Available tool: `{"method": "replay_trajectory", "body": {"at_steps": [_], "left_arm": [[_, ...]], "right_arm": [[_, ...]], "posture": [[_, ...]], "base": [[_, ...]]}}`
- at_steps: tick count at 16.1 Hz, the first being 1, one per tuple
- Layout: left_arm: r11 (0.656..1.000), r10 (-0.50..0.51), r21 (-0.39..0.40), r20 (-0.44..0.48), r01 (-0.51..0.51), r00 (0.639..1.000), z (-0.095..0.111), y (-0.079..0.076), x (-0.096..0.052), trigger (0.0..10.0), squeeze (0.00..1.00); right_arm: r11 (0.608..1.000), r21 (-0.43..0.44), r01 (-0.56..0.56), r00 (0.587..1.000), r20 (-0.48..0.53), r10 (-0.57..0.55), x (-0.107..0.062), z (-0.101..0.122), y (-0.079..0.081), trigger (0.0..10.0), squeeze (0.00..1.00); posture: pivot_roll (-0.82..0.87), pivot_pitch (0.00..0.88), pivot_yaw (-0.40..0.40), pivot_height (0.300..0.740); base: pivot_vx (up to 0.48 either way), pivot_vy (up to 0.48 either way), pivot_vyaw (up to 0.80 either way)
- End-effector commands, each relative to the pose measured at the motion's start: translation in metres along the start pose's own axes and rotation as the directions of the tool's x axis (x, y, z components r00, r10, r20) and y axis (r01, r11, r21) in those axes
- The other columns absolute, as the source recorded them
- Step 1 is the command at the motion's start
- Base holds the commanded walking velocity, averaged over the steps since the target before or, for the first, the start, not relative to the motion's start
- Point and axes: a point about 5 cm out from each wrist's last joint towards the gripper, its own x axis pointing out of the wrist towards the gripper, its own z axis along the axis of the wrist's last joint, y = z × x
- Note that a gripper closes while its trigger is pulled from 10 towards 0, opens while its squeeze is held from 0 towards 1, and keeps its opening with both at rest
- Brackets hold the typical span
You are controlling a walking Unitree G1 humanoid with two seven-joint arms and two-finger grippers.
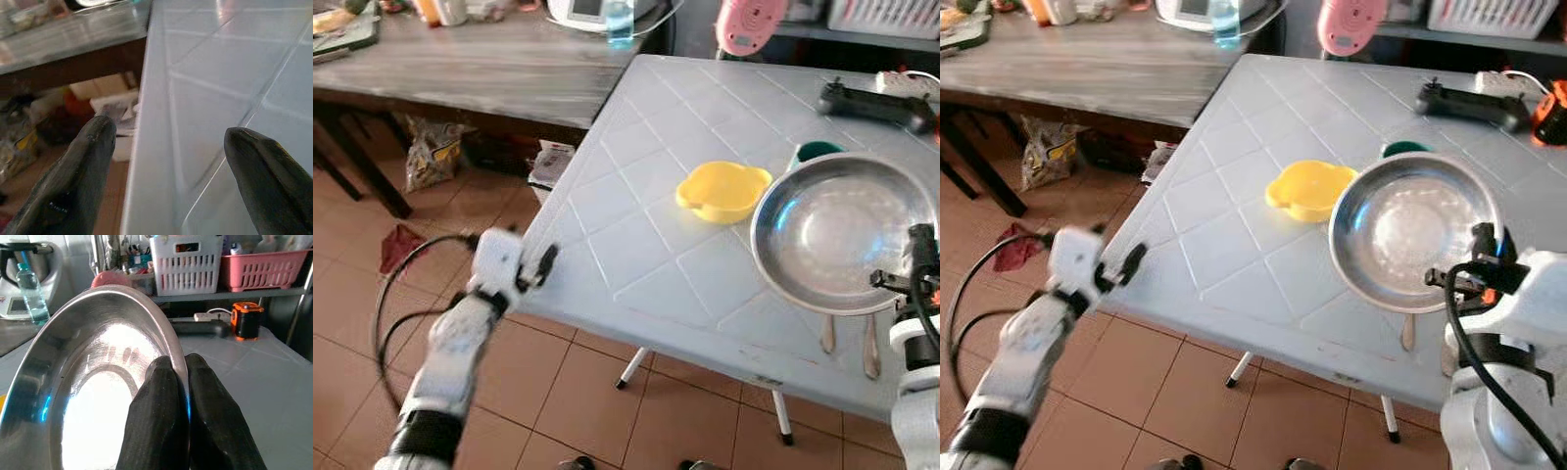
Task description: Setting the table
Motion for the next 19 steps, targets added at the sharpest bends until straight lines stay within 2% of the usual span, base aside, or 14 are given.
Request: {"method": "replay_trajectory", "body": {"at_steps": [1, 3, 6, 8, 11, 13, 16, 19], "left_arm": [[0.999, 0.02, 0.028, 0.028, -0.021, 0.999, 0.006, 0.006, -0.003, 10.0, 0.0], [0.999, 0.019, 0.033, 0.036, -0.02, 0.999, 0.008, 0.001, -0.006, 10.0, 0.0], [0.998, -0.051, 0.042, 0.054, 0.049, 0.997, 0.011, -0.019, -0.017, 10.0, 0.0], [0.997, -0.059, 0.043, 0.041, 0.058, 0.997, 0.008, -0.024, -0.028, 10.0, 0.0], [0.997, -0.065, 0.036, -0.009, 0.065, 0.998, -0.004, -0.031, -0.047, 10.0, 0.0], [0.996, -0.076, 0.045, -0.014, 0.076, 0.997, 0.0, -0.034, -0.04, 10.0, 0.0], [0.996, -0.067, 0.054, -0.036, 0.069, 0.997, -0.003, -0.029, -0.049, 10.0, 0.0], [0.997, -0.033, 0.068, -0.01, 0.034, 0.999, -0.007, -0.027, -0.036, 10.0, 0.0]], "right_arm": [[1.0, 0.01, -0.015, 1.0, 0.006, 0.015, 0.0, 0.0, 0.003, 10.0, 0.0], [1.0, 0.015, -0.022, 1.0, -0.001, 0.022, -0.003, -0.003, 0.007, 10.0, 0.0], [1.0, 0.025, -0.015, 0.999, -0.033, 0.016, -0.014, -0.009, 0.009, 10.0, 0.0], [0.999, 0.037, -0.008, 0.998, -0.065, 0.011, -0.022, -0.016, 0.009, 10.0, 0.0], [0.998, 0.033, -0.051, 0.994, -0.096, 0.054, -0.026, -0.025, 0.017, 10.0, 0.0], [0.998, 0.018, -0.063, 0.993, -0.097, 0.065, -0.018, -0.029, 0.016, 10.0, 0.0], [0.998, 0.015, -0.066, 0.989, -0.132, 0.067, -0.023, -0.04, 0.014, 10.0, 0.0], [0.998, 0.008, -0.061, 0.984, -0.168, 0.061, -0.023, -0.06, 0.01, 10.0, 0.0]], "posture": [[-0.03, 0.115, 0.043, 0.74], [-0.04, 0.11, 0.055, 0.74], [-0.06, 0.128, 0.054, 0.74], [-0.05, 0.132, 0.043, 0.74], [-0.05, 0.117, 0.042, 0.74], [-0.06, 0.117, 0.04, 0.74], [-0.03, 0.1, 0.032, 0.74], [0.0, 0.022, 0.018, 0.74]], "base": [[0.0, 0.0, 0.0], [0.0, 0.0, 0.0], [0.0, 0.0, 0.0], [0.0, 0.0, 0.0], [0.0, 0.0, 0.0], [0.0, 0.0, 0.0], [0.0, 0.0, 0.0], [0.0, 0.0, 0.0]]}}
